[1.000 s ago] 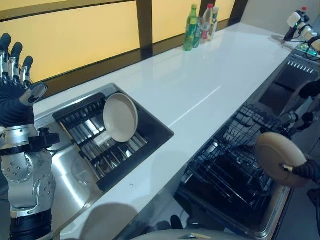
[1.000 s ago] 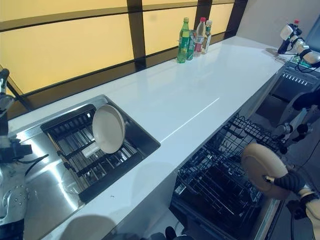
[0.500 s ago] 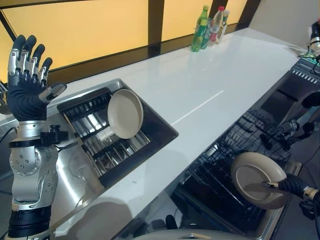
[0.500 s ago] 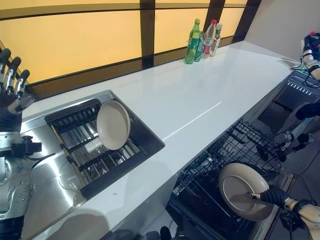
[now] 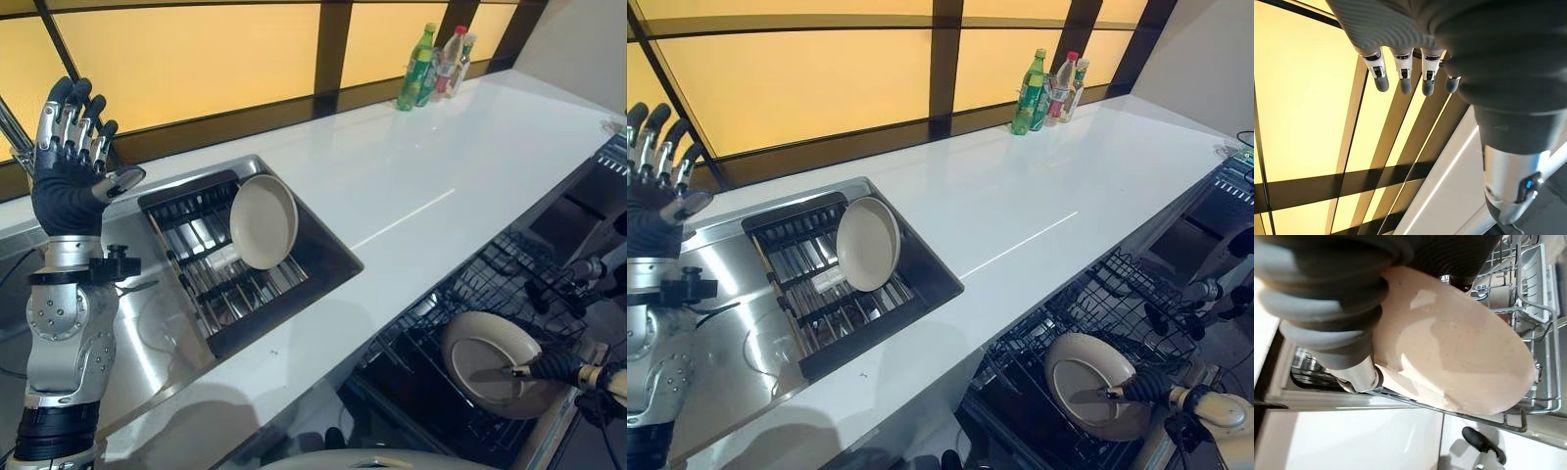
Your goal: Pick up plates and place into dishwasher.
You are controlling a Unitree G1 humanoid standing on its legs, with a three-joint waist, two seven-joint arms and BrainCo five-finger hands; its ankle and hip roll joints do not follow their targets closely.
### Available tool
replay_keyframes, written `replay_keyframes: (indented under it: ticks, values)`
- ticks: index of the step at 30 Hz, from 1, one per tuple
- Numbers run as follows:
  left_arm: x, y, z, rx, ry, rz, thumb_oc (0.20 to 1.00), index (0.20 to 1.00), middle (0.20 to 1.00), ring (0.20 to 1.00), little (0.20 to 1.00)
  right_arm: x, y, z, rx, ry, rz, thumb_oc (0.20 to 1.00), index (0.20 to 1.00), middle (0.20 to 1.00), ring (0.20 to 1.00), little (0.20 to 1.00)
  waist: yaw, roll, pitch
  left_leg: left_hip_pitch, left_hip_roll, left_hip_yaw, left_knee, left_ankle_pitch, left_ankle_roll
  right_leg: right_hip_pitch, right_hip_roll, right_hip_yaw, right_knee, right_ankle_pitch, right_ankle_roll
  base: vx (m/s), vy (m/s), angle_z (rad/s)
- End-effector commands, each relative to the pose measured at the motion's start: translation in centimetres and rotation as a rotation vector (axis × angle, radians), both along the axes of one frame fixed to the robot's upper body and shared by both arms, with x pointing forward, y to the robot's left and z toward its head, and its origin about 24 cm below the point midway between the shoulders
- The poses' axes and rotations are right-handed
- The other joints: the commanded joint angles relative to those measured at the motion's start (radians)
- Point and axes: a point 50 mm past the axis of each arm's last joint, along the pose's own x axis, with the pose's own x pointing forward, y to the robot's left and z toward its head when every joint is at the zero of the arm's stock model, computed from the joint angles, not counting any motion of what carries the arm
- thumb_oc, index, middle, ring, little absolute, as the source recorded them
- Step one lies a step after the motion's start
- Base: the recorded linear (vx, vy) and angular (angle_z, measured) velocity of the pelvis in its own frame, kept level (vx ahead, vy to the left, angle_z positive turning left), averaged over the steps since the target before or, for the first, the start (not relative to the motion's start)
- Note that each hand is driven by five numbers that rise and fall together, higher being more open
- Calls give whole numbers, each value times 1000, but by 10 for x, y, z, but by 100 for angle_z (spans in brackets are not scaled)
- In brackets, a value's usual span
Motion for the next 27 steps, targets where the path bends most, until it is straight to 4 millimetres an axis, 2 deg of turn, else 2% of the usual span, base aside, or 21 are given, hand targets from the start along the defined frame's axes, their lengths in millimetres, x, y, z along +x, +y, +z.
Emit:
replay_keyframes:
  ticks: [1, 8, 13, 18, 27]
  values:
    - [9, -13, 13, 106, -57, -31, 1000, 1000, 1000, 1000, 1000, 23, 5, 7, -60, -84, 54, 200, 200, 200, 200, 200, -5, 8, -10, -105, 19, -113, 2, 61, 25, 5, -24, -49, 9, -4, 47, -64, -40, -1]
    - [16, -24, 23, 111, -108, -58, 1000, 1000, 1000, 1000, 1000, 30, 31, -21, -38, -10, 120, 200, 200, 200, 200, 200, 16, 36, 50, -161, 12, -136, 9, 80, 27, -35, -29, -53, 16, 3, 44, -101, -30, 1]
    - [20, -34, 28, 120, -126, -85, 1000, 1000, 1000, 1000, 1000, 23, 46, -51, -35, 120, 171, 200, 200, 200, 200, 200, 38, 45, 70, -180, 9, -152, 14, 88, 26, -40, -33, -66, 16, 0, 39, -29, -18, 2]
    - [21, -37, 33, 118, -132, -96, 1000, 1000, 1000, 1000, 1000, 12, 58, -74, -34, 215, 182, 200, 200, 200, 200, 200, 55, 52, 69, -181, 10, -162, 16, 91, 26, -32, -36, -76, 15, -6, 35, 0, 0, 0]
    - [21, -38, 29, 118, -97, -105, 1000, 1000, 1000, 1000, 1000, -8, 67, -94, -19, 277, 129, 200, 200, 200, 200, 200, 60, 41, 28, -158, 13, -161, 12, 83, 27, -7, -34, -85, 11, -15, 36, 42, 2, 5]
